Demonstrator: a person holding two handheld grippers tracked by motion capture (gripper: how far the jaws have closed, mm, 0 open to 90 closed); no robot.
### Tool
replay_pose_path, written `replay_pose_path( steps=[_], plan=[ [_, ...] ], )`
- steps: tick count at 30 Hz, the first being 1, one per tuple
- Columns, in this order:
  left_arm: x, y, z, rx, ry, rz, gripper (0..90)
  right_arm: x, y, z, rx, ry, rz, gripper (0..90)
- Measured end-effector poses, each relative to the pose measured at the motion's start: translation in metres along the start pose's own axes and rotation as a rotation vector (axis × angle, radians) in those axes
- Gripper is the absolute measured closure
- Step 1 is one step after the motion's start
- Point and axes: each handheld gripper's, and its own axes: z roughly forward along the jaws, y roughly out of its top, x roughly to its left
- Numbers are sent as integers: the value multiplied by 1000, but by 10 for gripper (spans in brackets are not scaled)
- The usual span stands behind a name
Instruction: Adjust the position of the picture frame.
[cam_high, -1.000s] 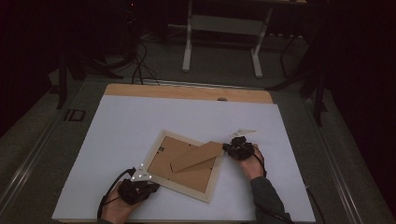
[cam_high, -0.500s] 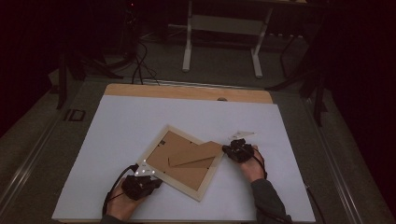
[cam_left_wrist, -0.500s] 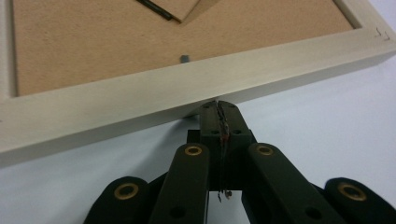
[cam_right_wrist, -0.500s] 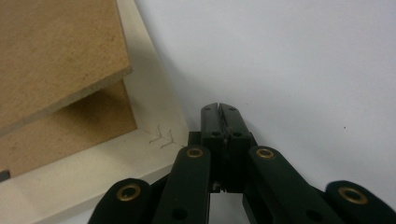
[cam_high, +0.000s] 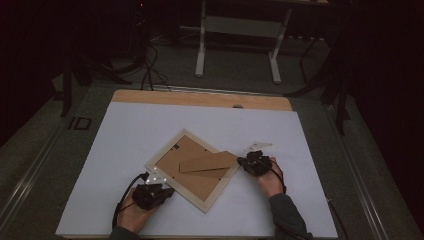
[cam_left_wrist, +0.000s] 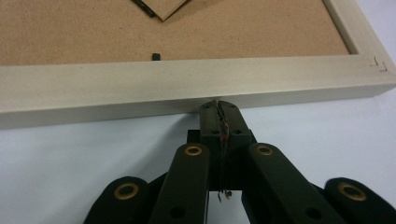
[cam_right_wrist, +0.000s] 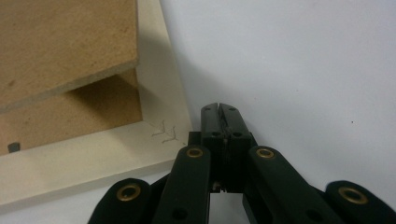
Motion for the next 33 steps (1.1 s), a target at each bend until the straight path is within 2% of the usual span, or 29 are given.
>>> replay_pose_path(
  steps=[5, 17, 25, 33],
  plan=[
    [3, 2, 1, -5, 5, -14, 900, 2, -1, -1, 0, 0, -2, 895],
    [13, 9, 5, -9, 50, -36, 900, 5, -5, -5, -2, 11, -1, 896],
    [18, 11, 7, -21, 45, -64, 900, 7, -8, -7, -5, 19, 6, 896],
    [21, 18, 11, -15, 85, -74, 900, 10, -12, -10, -5, 24, 10, 896]
  ],
)
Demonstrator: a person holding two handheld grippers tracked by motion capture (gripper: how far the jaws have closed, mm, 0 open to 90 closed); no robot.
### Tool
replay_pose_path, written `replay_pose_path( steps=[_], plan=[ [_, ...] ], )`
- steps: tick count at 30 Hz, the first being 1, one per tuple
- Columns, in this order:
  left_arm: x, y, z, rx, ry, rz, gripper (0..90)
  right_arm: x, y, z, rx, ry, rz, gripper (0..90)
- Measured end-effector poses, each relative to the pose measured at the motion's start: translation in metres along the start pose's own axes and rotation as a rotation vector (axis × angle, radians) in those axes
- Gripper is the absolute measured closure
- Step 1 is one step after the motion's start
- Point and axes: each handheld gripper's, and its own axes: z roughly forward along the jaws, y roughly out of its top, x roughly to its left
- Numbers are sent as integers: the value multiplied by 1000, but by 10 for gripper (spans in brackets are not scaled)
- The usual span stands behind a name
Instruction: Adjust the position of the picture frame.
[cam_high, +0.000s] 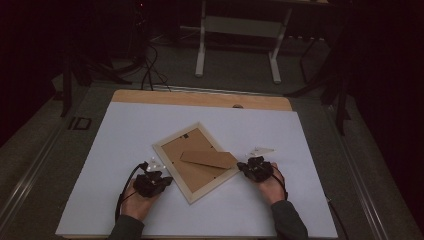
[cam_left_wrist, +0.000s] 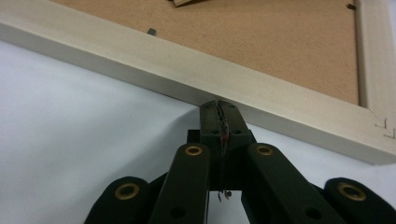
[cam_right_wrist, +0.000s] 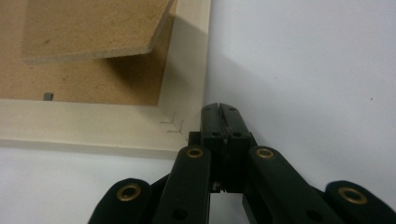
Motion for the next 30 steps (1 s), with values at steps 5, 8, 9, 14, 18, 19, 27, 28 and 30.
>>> replay_pose_path(
  steps=[5, 8, 9, 14, 18, 19, 27, 28, 30],
  plan=[
    [2, 3, 3, -10, 10, -16, 900, 1, -3, -3, 1, 6, 10, 896],
    [4, 5, 5, -17, 15, -19, 900, 1, -4, -4, 1, 7, 10, 896],
    [4, 6, 6, -20, 16, -24, 900, 2, -5, -4, 1, 8, 9, 896],
    [9, 9, 10, -34, 13, -50, 900, 3, -7, -7, 7, 12, 4, 897],
    [12, 10, 12, -46, 10, -62, 900, 4, -8, -9, 11, 13, -1, 897],
    [12, 10, 12, -46, 10, -62, 900, 4, -8, -9, 11, 13, -1, 897],
    [13, 15, 16, -44, 25, -55, 900, 6, -11, -13, 20, 20, 1, 896],
    [13, 17, 17, -40, 29, -51, 900, 6, -11, -13, 20, 20, 1, 896],
    [14, 19, 18, -39, 32, -53, 900, 7, -12, -14, 20, 20, -2, 896]
  ],
)
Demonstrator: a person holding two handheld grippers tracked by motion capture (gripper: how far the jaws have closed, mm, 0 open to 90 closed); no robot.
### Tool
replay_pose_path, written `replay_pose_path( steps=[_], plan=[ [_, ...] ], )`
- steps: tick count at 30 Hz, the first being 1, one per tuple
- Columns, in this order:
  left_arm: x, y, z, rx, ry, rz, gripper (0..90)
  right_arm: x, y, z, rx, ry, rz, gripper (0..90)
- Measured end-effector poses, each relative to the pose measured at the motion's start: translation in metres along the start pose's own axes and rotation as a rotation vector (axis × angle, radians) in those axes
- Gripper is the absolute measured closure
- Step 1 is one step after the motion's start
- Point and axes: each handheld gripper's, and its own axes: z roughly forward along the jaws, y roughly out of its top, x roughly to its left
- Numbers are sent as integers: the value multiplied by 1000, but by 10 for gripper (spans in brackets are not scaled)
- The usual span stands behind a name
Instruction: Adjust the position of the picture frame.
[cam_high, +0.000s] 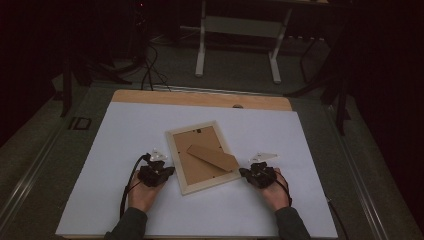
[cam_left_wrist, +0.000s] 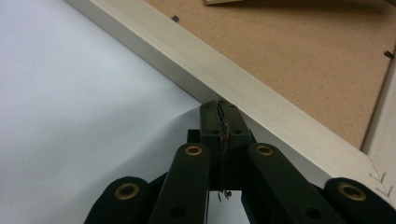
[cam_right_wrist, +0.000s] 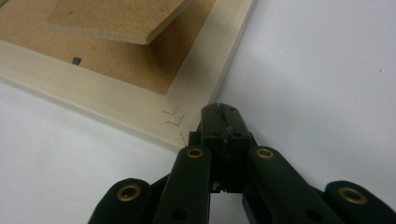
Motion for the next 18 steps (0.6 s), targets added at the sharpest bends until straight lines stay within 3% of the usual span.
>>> replay_pose_path(
  steps=[5, 13, 18],
  plan=[
    [4, 3, 3, -1, -11, -27, 900, 2, -2, -2, 3, 2, -9, 897],
    [7, 13, 9, 20, -2, 7, 900, 6, -4, -7, 0, 12, -23, 897],
    [11, 18, 13, 13, -6, 1, 900, 8, -5, -9, 2, 25, -23, 897]
  ],
)
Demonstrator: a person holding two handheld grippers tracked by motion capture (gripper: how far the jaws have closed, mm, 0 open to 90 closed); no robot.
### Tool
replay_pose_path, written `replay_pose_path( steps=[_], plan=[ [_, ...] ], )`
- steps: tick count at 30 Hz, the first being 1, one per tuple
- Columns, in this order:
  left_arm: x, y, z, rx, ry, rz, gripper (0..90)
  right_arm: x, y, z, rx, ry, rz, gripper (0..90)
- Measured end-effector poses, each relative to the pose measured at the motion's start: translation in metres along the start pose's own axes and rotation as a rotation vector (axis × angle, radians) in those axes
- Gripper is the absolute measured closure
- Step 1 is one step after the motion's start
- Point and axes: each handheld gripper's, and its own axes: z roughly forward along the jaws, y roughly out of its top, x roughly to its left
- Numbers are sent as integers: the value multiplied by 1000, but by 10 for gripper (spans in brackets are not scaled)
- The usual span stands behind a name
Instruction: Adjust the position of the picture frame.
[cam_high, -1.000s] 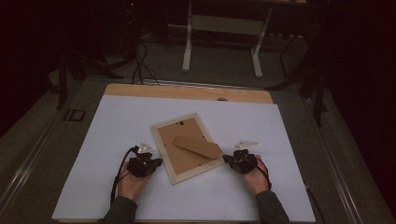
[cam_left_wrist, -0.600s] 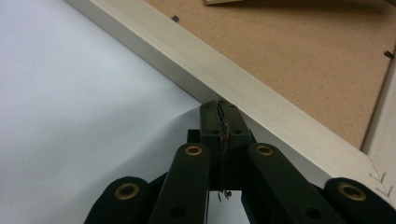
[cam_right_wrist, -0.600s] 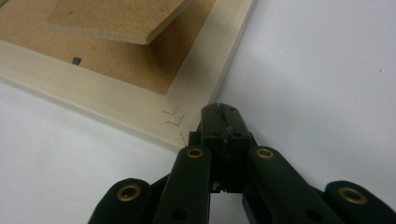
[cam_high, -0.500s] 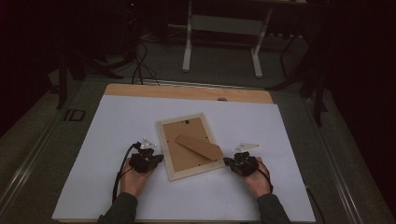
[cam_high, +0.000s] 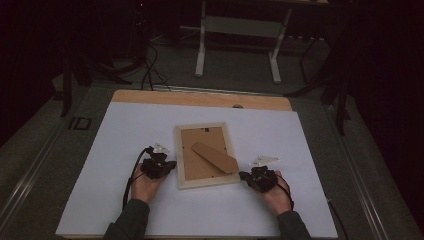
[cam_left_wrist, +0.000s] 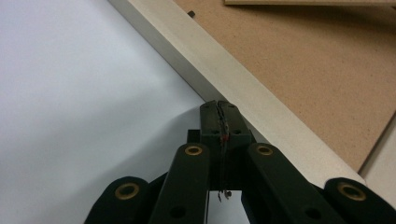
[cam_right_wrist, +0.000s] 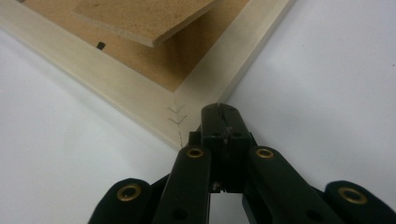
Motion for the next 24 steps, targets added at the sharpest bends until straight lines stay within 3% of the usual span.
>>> replay_pose_path(
  steps=[17, 19, 24],
  plan=[
    [9, 9, 9, -20, -34, 3, 900, -1, -3, 1, 17, 14, 8, 896],
    [6, 8, 8, -16, -19, 17, 900, -1, -4, 1, 16, 16, 12, 897],
    [0, 3, 2, 9, -34, 52, 900, 0, -3, 1, 22, 15, 8, 897]
  ],
)
